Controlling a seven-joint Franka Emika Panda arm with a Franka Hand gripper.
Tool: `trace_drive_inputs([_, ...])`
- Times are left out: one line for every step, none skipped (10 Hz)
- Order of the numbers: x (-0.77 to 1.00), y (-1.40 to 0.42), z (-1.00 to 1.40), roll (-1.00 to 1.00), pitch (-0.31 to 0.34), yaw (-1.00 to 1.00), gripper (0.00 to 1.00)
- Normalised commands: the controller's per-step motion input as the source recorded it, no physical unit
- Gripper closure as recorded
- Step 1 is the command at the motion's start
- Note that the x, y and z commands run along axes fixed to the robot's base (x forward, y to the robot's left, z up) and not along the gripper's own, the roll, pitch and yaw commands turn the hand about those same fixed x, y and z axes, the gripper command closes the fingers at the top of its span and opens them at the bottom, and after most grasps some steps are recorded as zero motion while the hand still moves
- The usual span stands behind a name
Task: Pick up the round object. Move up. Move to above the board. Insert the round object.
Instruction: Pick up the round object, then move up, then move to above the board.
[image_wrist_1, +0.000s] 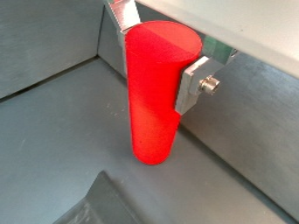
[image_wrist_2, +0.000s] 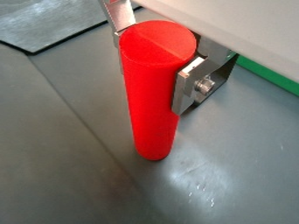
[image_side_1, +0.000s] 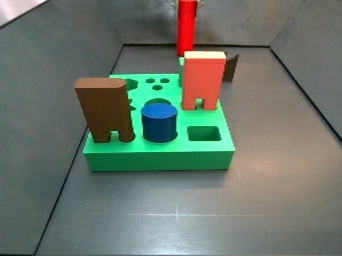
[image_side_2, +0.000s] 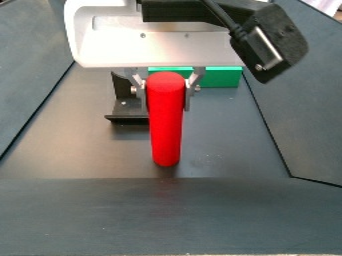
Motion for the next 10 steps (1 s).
trace_drive_inputs([0.00,0.00,0.00,0.00,0.000,0.00,1.00])
trace_drive_inputs([0.00,0.00,0.00,0.00,0.000,0.00,1.00])
trace_drive_inputs([0.00,0.00,0.00,0.00,0.000,0.00,1.00])
trace_drive_inputs([0.00,0.00,0.00,0.00,0.000,0.00,1.00])
trace_drive_inputs([0.00,0.00,0.83,0.00,0.000,0.00,1.00])
trace_drive_inputs([0.02,-0.10,0.80,-0.01,0.009,-0.04,1.00])
trace_drive_inputs([0.00,-0.09,0.72,-0.01,0.033,-0.04,1.00])
trace_drive_inputs([0.00,-0.03,0.46,0.03,0.058,-0.03,1.00])
trace_drive_inputs([0.00,-0.02,0.34,0.04,0.071,-0.03,1.00])
trace_drive_inputs([-0.56,-0.56,1.00,-0.01,0.031,0.07,1.00])
